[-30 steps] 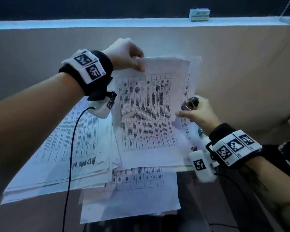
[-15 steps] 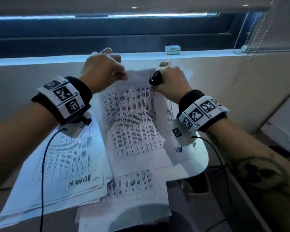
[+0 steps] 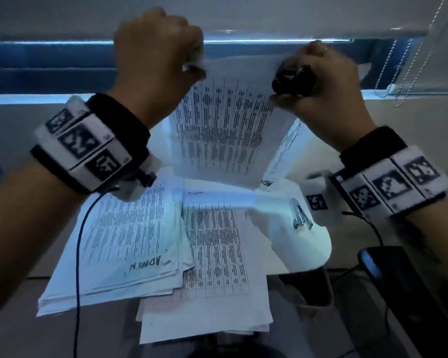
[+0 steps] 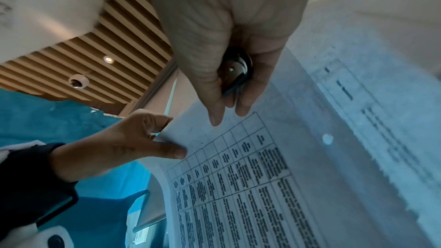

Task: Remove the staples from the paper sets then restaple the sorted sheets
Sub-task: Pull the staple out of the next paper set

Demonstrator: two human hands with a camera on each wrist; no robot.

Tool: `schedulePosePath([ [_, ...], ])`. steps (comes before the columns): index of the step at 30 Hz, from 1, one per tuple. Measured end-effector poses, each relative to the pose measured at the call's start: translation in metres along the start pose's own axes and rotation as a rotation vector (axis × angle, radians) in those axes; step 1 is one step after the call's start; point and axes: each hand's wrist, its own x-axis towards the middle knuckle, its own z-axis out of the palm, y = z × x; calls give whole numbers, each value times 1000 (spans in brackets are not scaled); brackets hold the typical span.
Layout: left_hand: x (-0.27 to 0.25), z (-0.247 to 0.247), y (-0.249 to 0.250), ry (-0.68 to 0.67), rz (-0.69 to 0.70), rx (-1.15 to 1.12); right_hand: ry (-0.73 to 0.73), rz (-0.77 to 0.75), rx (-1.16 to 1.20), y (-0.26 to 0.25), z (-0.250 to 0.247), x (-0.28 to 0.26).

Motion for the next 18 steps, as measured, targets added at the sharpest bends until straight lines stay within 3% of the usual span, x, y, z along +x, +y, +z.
schedulePosePath([
  [3,-28,-15,12,-26,27,-37,-69,-23,-21,-4,-11,-29],
  [8,-61,-25,20,-201,-52,-139,-222,6,17,2,-13,-64],
  [15,-72,-31,2,-779,-127,-191,-547,81,44,-2,-23,-78],
  [18,-77,-26,-3,-968,-213,-306,-677,207,112,2,-19,-79],
])
